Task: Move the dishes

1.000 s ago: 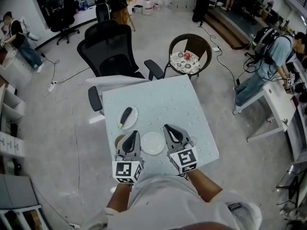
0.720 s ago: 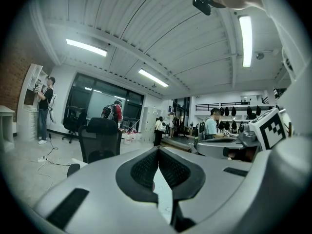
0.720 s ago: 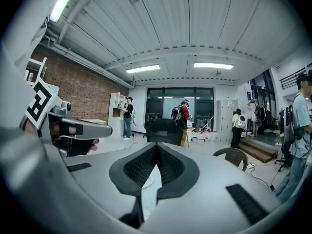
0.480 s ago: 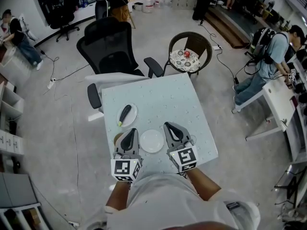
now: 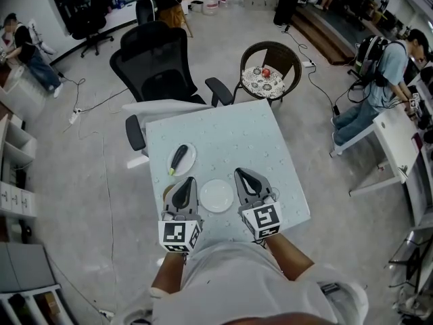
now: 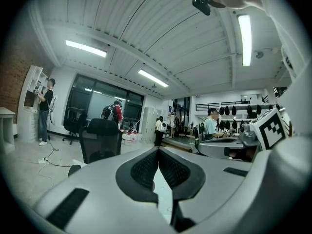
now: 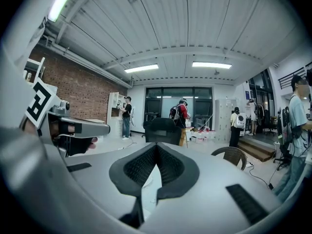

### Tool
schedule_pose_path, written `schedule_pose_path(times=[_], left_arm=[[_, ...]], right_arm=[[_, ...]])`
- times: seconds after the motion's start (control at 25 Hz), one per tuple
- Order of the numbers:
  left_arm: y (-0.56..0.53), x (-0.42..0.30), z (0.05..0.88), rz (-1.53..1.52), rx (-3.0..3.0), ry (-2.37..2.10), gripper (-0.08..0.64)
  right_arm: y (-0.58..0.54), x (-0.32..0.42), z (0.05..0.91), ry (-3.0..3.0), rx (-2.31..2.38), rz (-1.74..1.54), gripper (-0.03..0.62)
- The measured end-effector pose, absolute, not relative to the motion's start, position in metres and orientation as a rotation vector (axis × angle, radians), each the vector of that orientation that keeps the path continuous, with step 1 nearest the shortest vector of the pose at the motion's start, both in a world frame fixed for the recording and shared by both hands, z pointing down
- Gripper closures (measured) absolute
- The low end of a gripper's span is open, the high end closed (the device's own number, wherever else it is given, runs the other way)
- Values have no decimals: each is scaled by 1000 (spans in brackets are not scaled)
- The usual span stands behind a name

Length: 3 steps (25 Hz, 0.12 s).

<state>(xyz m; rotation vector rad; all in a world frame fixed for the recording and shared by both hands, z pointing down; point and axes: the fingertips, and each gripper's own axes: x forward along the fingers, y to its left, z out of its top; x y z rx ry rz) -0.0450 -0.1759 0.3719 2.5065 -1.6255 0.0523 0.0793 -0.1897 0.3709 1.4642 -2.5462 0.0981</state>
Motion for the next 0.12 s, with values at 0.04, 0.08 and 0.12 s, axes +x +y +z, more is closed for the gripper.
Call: schedule_pose_path(times=[0.04,0.08,0.12], left_arm=[[-177,-46,372,52,2505,-1627,541],[-177,-46,372,51,2503,-1629,541],[-178,-47,373,50,2501,-1630,541]], right_arm=[[-190,79,371,-2547,1464,97,595],[-191,79,372,-2549,1463,96,595],[-192,78,372,-2550,1463,95,595]])
